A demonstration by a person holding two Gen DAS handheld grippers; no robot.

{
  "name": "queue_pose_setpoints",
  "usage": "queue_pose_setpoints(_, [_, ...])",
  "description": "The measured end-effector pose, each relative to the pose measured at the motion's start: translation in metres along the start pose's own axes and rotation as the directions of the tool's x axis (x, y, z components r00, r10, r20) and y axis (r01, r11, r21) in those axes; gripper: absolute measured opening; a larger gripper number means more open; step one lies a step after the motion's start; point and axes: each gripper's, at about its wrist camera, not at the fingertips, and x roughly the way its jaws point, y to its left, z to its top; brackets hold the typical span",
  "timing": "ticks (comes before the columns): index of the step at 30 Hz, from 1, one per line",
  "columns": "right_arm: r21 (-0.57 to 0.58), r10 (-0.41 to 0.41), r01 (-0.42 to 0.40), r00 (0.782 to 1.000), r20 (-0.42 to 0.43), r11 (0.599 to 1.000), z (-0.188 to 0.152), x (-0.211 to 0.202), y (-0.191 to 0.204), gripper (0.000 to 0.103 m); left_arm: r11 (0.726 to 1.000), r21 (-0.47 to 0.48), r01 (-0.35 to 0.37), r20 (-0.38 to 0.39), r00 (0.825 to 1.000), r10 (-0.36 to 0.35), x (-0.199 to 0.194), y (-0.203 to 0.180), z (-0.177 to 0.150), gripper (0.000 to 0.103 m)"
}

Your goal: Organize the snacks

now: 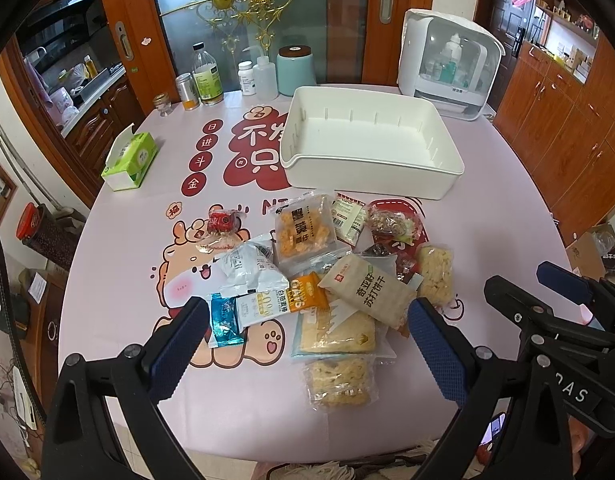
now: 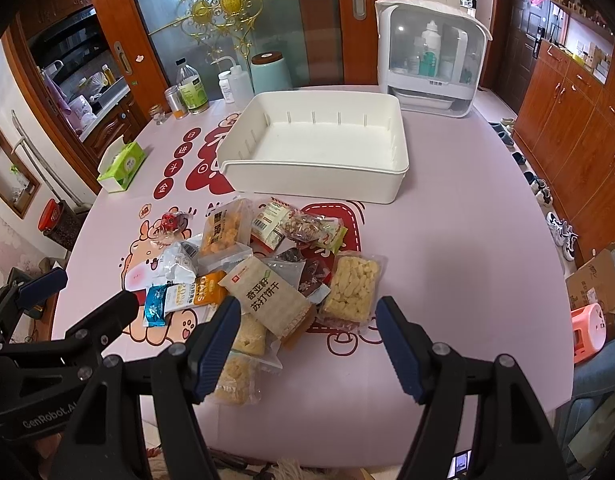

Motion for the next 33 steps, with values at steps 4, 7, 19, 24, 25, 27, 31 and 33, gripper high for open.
queue_pose_setpoints(4, [0.000, 0.001, -0.001, 1.000, -0.001, 1.000, 0.001, 0.000, 0.001, 0.071, 1.000, -0.001, 0.000, 0.000, 1.000, 0.000, 0.000, -0.001, 0.000, 0.099])
queue_pose_setpoints(7, [-0.001, 0.000, 0.000, 1.000, 0.000, 1.000, 0.001, 0.000, 0.002, 0.071, 1.000, -0.001, -0.002, -0.001, 1.000, 0.002, 0.000, -0.001, 0.001, 0.099])
queue_pose_setpoints(19, [0.000, -0.008, 0.008, 1.000, 0.002, 1.000, -0.002, 0.003, 0.011, 0.071, 1.000, 0.008, 0.008, -0.008, 1.000, -0.008, -0.001, 0.032, 0.002, 0.099])
queue_pose_setpoints(24, [0.001, -0.017, 0.017, 1.000, -0.004, 1.000, -0.004, 0.004, 0.022, 0.071, 1.000, 0.018, 0.015, -0.020, 1.000, -0.015, 0.000, 0.043, 0.013, 0.099])
queue_pose_setpoints(25, [0.000, -0.019, 0.019, 1.000, -0.007, 1.000, -0.003, 0.003, 0.024, 0.071, 1.000, 0.019, 0.015, -0.024, 1.000, -0.015, 0.001, 0.043, 0.016, 0.099])
queue_pose_setpoints(27, [0.003, -0.015, 0.015, 1.000, -0.021, 1.000, 0.003, 0.005, 0.033, 0.071, 1.000, 0.016, 0.020, -0.029, 0.999, -0.020, 0.003, 0.052, 0.018, 0.099])
queue_pose_setpoints(31, [0.015, -0.013, 0.014, 0.999, -0.049, 1.000, 0.012, 0.014, 0.046, 0.071, 0.999, 0.007, 0.040, -0.043, 0.998, -0.040, 0.013, 0.069, 0.023, 0.099])
queue_pose_setpoints(33, [0.028, -0.015, 0.017, 0.998, -0.067, 0.999, 0.014, 0.022, 0.049, 0.071, 0.998, 0.016, 0.060, -0.054, 0.997, -0.059, 0.021, 0.076, 0.024, 0.099])
